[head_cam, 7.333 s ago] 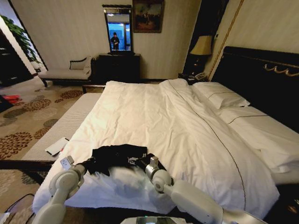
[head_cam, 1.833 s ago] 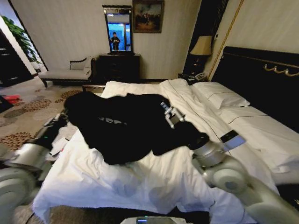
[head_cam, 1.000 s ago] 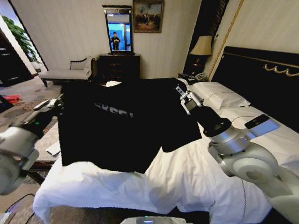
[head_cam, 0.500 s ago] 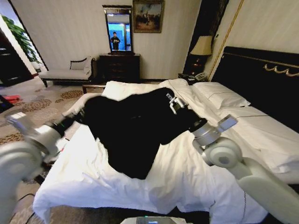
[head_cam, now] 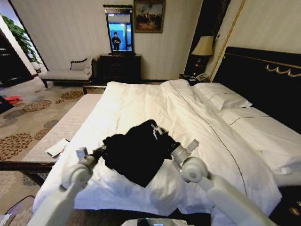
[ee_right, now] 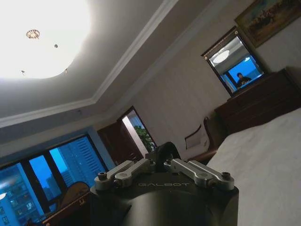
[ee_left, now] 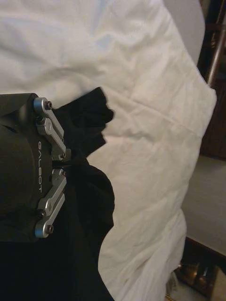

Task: Fold the clothes on the bed.

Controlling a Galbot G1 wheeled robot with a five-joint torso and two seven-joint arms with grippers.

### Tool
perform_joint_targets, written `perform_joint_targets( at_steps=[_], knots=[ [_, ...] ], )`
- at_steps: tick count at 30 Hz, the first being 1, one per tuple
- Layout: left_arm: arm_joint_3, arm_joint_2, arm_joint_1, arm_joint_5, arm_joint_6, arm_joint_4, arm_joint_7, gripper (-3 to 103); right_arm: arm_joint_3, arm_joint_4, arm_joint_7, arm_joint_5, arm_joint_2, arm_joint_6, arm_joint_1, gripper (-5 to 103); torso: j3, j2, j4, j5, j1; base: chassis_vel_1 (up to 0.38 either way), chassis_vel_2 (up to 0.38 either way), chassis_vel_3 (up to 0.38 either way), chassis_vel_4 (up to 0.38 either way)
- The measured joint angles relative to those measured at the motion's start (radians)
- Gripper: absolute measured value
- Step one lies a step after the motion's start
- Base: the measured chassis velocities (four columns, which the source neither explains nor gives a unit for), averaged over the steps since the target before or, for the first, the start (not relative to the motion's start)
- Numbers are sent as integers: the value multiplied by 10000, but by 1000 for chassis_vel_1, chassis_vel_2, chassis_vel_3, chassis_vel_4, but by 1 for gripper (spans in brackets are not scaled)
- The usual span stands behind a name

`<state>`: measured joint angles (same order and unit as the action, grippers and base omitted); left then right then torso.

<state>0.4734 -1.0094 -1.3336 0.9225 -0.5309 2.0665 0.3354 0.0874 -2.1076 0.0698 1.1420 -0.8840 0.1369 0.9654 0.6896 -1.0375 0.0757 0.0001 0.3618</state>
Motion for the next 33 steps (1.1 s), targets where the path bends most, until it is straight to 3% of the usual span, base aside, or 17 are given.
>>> perform_joint_targets(
  at_steps=[4, 6, 8, 11, 12, 14, 15, 17, 18, 20, 23, 27, 29, 31, 33],
  knots=[
    [12, 142, -531, -204, 98, 235, -42, 2, 130, 137, -76, -235, -90, 37, 101, 2, -1, 0, -2, -1, -1, 0, 0, 0, 0],
    [231, 303, -930, -205, 98, 576, -67, 12, 193, 146, -87, -273, -89, 44, 94, 2, -1, 0, -3, -3, -1, 0, 0, 0, 0],
    [366, 400, -1133, -176, 93, 783, -68, 12, 209, 146, -89, -281, -83, 46, 87, 2, -1, 0, -3, -1, -1, 0, 0, 0, 0],
    [921, 696, -1723, 153, -84, 1495, -47, 28, 239, 138, -102, -360, -61, 54, 107, 2, -1, 0, -4, -2, -1, 0, 0, 0, 0],
    [921, 696, -1723, 153, -84, 1495, -47, 28, 239, 138, -102, -360, -61, 54, 107, 2, -1, 0, -4, -2, -1, 0, 0, 0, 0],
    [1406, 815, -1950, 774, -391, 2023, 83, 39, 238, 134, -110, -435, -50, 69, 158, 2, -1, -1, -3, -1, -2, 0, 0, 0, 0],
    [1714, 863, -1997, 1396, -637, 2341, 235, 39, 221, 122, -113, -464, -41, 77, 188, 2, -1, -1, -4, -2, -2, 0, 0, 0, 0],
    [2229, 904, -1885, 2570, -1007, 2776, 561, 49, 175, 96, -116, -493, -15, 85, 217, 2, -1, -1, -3, 0, -1, 0, 0, 0, 0],
    [2229, 904, -1885, 2570, -1007, 2776, 561, 49, 175, 96, -116, -493, -15, 85, 217, 2, -1, -1, -3, 0, -1, 0, 0, 0, 0],
    [2544, 906, -1520, 3689, -1286, 2965, 948, 60, 116, 55, -116, -497, 21, 88, 240, 2, -1, -1, 0, 0, -1, 0, 0, 0, 0],
    [2639, 879, -1166, 4231, -1458, 2854, 1152, 66, 49, 17, -115, -496, 68, 91, 258, 2, -1, -1, 2, 0, -1, 0, 0, 0, 0],
    [2261, 595, -777, 4396, -1846, 1977, 1248, 88, -78, -20, -110, -486, 158, 93, 292, 2, 0, -1, -3, -3, -1, 0, 0, 0, 0],
    [2072, 486, -695, 4392, -1928, 1719, 1261, 88, -96, -20, -106, -486, 161, 93, 299, 2, 0, 0, -3, -3, -1, 0, 0, 0, 0],
    [1702, 255, -479, 4391, -2047, 1192, 1288, 97, -124, -15, -93, -484, 161, 94, 305, 2, -1, -1, -3, -3, -1, 0, 0, 0, 0],
    [1557, 168, -366, 4387, -2070, 988, 1298, 99, -129, -12, -87, -483, 164, 94, 309, 2, 0, -1, -2, -3, -1, 0, 0, 0, 0]
  ],
)
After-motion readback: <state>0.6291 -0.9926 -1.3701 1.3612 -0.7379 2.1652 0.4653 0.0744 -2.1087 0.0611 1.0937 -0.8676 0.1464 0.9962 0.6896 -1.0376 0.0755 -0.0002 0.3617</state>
